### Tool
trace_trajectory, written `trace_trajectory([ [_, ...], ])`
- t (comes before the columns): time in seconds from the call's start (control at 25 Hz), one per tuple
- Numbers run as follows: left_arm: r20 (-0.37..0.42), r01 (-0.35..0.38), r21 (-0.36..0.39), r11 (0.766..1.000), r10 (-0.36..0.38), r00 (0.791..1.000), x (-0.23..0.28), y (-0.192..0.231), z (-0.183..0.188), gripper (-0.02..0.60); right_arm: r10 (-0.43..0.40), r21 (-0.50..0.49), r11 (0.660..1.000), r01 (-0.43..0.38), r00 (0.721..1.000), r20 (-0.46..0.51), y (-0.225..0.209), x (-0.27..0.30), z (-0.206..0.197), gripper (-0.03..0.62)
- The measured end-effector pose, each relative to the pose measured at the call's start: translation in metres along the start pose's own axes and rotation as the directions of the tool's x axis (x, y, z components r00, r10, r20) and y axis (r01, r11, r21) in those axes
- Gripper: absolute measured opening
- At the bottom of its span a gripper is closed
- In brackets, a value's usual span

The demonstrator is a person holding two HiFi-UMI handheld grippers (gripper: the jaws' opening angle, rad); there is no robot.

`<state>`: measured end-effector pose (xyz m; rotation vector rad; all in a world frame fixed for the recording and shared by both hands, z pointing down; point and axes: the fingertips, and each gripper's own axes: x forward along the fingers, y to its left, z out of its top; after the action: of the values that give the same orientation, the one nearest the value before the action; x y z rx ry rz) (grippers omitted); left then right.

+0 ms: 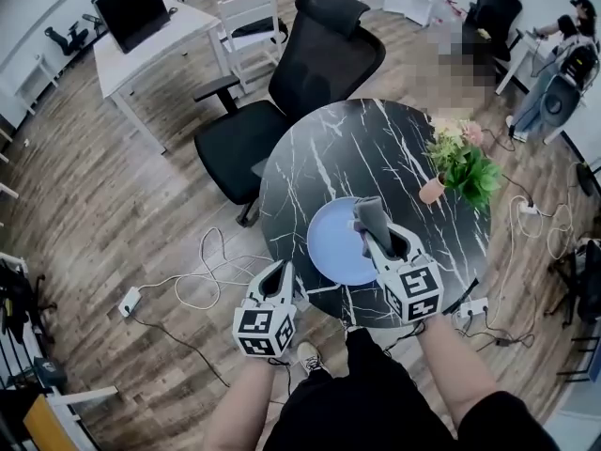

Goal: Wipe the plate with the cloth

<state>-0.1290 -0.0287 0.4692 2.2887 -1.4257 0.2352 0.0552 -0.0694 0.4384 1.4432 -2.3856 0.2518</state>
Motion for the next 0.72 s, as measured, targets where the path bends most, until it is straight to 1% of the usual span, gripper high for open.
trace_trajectory([
  [0.16, 0.046, 0.026, 0.041, 0.999, -0.028, 0.999, -0.031, -0.006, 0.017, 0.018, -0.009, 0.006, 1.000, 0.009, 1.000, 0.013, 0.027, -0.025, 0.003, 0.115],
  [0.36, 0.051, 0.075, 0.095, 0.993, -0.080, 0.995, -0.057, -0.022, 0.020, 0.018, -0.046, 0.028, 0.999, 0.045, 0.999, 0.023, 0.050, -0.059, 0.000, 0.115],
  [0.52, 0.024, 0.104, 0.089, 0.991, -0.106, 0.994, -0.072, -0.033, 0.008, 0.018, -0.062, 0.042, 0.997, 0.061, 0.998, 0.010, 0.063, -0.083, -0.013, 0.115],
  [0.72, 0.000, 0.145, 0.079, 0.986, -0.146, 0.989, -0.080, -0.053, -0.007, 0.018, -0.075, 0.060, 0.995, 0.075, 0.997, -0.009, 0.066, -0.105, -0.030, 0.115],
])
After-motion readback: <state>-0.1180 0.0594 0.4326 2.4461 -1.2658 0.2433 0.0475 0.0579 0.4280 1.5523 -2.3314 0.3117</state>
